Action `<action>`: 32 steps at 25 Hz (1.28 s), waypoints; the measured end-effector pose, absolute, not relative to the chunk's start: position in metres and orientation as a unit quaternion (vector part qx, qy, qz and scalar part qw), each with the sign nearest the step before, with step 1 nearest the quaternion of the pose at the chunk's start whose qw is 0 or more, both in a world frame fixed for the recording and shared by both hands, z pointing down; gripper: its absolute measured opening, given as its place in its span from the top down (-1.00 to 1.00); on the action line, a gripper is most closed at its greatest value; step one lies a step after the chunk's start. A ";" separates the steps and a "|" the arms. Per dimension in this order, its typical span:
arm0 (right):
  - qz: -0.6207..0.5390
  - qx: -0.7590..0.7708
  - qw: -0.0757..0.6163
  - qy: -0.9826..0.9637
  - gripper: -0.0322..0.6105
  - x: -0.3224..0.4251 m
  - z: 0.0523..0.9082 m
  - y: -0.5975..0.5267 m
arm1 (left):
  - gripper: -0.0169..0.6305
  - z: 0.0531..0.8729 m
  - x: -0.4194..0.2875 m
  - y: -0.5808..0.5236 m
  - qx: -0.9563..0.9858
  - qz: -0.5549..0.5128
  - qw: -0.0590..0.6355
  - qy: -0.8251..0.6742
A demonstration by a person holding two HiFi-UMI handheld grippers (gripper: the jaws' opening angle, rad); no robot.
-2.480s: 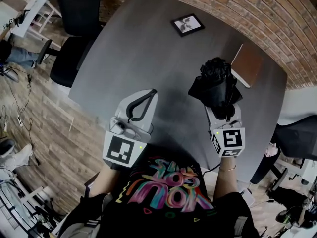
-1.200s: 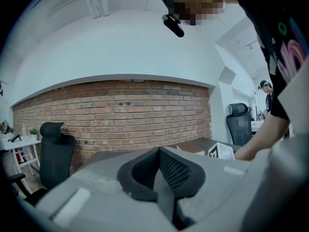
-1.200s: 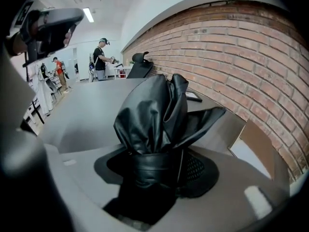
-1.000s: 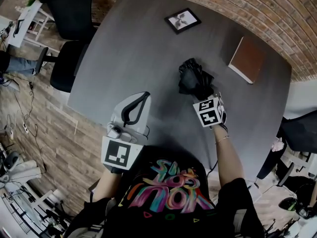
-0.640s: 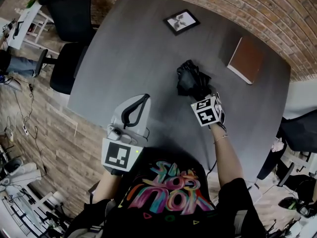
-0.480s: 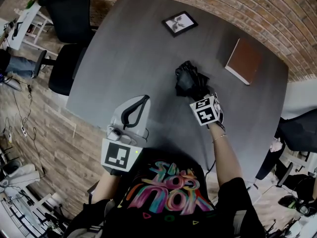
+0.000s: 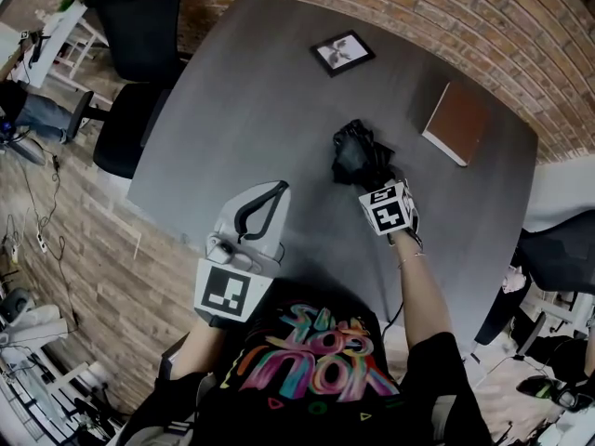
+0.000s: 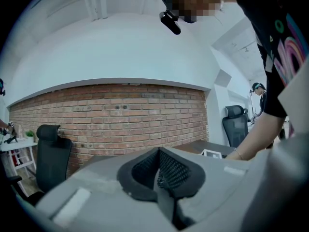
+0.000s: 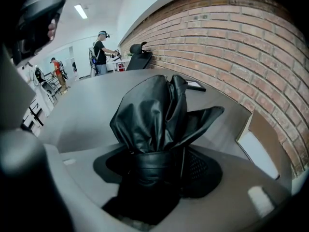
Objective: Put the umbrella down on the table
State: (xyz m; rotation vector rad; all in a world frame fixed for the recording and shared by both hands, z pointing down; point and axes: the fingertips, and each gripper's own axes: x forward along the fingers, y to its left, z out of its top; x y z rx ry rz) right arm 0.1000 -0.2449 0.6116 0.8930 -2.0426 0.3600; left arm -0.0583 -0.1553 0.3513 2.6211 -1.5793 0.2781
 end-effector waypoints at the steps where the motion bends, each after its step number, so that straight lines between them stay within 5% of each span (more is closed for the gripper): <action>1: 0.143 0.360 0.426 -0.818 0.03 0.101 0.611 -0.245 | 0.95 0.350 -0.058 -0.154 0.853 0.089 0.033 -0.513; 9: 0.150 0.397 0.383 -0.821 -0.01 0.111 0.585 -0.233 | 0.95 0.344 -0.059 -0.148 0.859 0.079 0.031 -0.504; 19: 0.160 0.451 0.219 -0.850 0.06 0.118 0.488 -0.213 | 0.95 0.338 -0.042 -0.145 0.878 0.073 0.019 -0.473; 32: 0.073 0.520 0.039 -0.850 0.37 0.145 0.351 -0.154 | 0.95 0.333 0.005 -0.141 0.912 0.067 0.007 -0.405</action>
